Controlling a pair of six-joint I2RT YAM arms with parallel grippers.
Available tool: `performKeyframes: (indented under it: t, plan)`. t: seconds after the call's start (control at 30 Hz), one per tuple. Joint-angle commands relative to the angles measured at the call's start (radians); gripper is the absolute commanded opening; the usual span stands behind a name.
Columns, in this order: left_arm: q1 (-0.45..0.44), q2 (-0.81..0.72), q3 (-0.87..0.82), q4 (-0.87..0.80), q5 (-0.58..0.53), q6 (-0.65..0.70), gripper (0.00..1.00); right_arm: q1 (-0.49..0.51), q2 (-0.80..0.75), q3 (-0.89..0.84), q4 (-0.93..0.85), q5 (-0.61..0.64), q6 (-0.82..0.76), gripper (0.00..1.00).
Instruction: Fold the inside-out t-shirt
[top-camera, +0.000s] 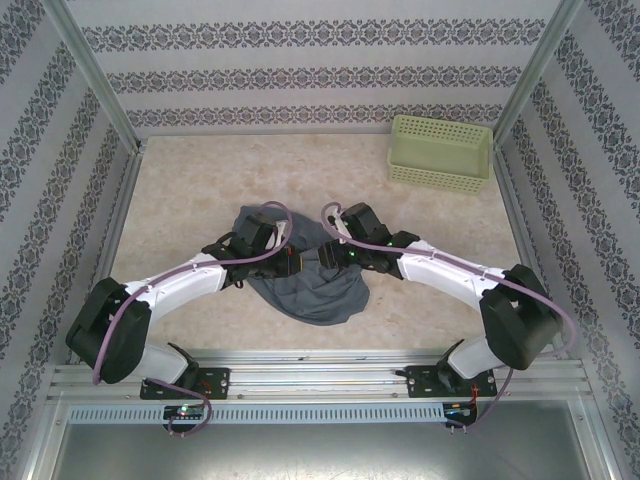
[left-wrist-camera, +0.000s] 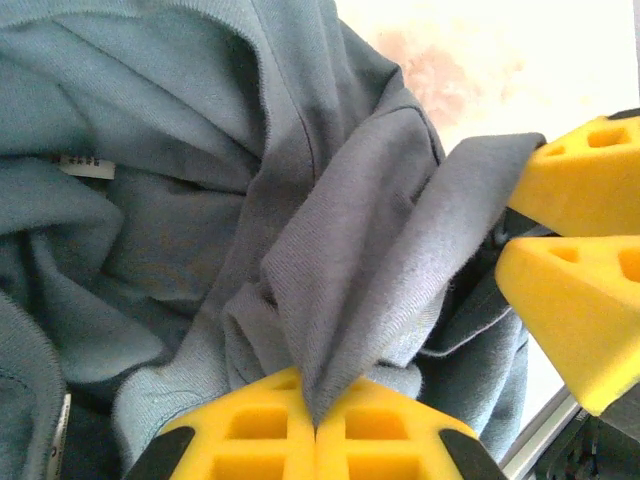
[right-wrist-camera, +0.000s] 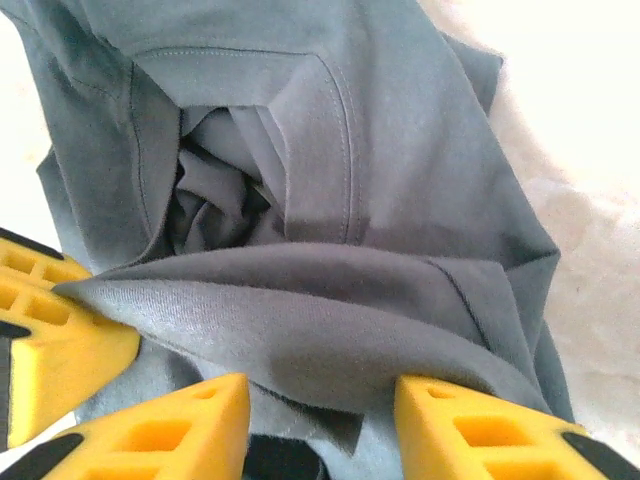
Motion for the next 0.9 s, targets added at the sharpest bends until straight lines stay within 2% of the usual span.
performKeyframes:
  t: [0.0,0.23,0.5,0.67,0.87]
  plan:
    - [0.019,0.006,-0.013,0.033,0.013,0.001,0.03,0.003,0.026,0.023,-0.035,-0.055,-0.034,0.44]
    - [0.042,0.013,-0.018,0.035,0.023,0.008,0.03,0.006,0.038,0.028,-0.071,-0.051,-0.025,0.52]
    - [0.05,0.022,-0.021,0.045,0.034,0.005,0.03,0.027,0.077,0.061,-0.102,-0.057,-0.035,0.5]
    - [0.052,0.019,-0.026,0.047,0.034,0.003,0.02,0.039,0.103,0.087,-0.117,-0.053,-0.042,0.4]
    - [0.053,0.013,-0.029,0.043,0.034,0.001,0.02,0.049,0.104,0.094,-0.128,-0.028,-0.04,0.19]
